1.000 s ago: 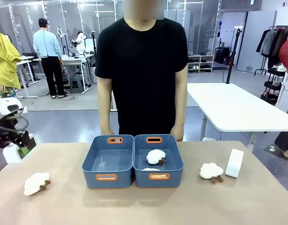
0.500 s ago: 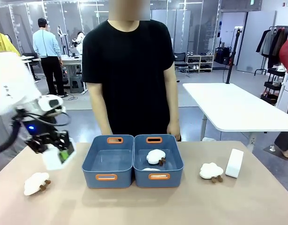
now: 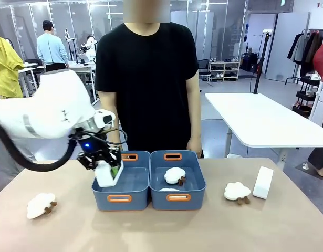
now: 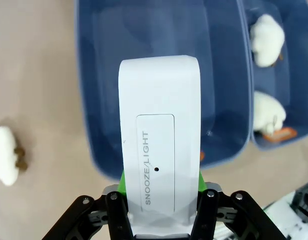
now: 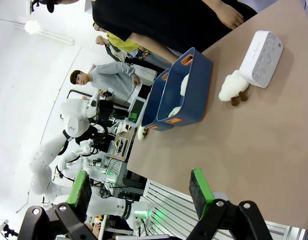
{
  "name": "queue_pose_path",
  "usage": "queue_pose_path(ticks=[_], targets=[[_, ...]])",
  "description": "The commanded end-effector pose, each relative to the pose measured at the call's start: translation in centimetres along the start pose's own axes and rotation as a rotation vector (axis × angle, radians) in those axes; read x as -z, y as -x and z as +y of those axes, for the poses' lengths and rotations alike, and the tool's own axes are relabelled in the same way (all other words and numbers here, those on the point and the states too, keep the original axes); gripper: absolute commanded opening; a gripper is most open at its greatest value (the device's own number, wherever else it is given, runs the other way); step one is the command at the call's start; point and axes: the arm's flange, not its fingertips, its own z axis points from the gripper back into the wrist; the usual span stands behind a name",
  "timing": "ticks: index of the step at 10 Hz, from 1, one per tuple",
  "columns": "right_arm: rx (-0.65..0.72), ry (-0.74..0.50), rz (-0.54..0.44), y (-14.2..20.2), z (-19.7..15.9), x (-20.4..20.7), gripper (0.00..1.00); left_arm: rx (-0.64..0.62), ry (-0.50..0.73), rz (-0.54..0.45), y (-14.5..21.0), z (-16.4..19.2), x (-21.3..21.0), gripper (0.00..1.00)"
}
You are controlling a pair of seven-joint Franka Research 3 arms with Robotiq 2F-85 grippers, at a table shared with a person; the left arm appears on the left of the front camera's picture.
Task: Sort the digital clocks into the basket.
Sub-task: Pick up the Digital clock from the table and place it into the empty Plastic storage basket.
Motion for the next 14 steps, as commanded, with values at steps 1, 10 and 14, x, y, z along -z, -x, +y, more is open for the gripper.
queue_pose_path(ticks=[1, 10, 14], targets=[[-0.002, -0.006, -0.001, 0.0, 0.2, 0.0, 1.00, -0.004, -0.036, -0.047, -3.5, -2.4, 3.1, 0.51], [-0.002, -0.006, -0.001, 0.0, 0.2, 0.0, 1.00, -0.023, -0.130, -0.069, -9.5, -1.3, 8.8, 0.67], [-0.002, -0.006, -0.001, 0.0, 0.2, 0.0, 1.00, -0.005, -0.119, -0.065, -8.7, -1.1, 8.4, 1.00]])
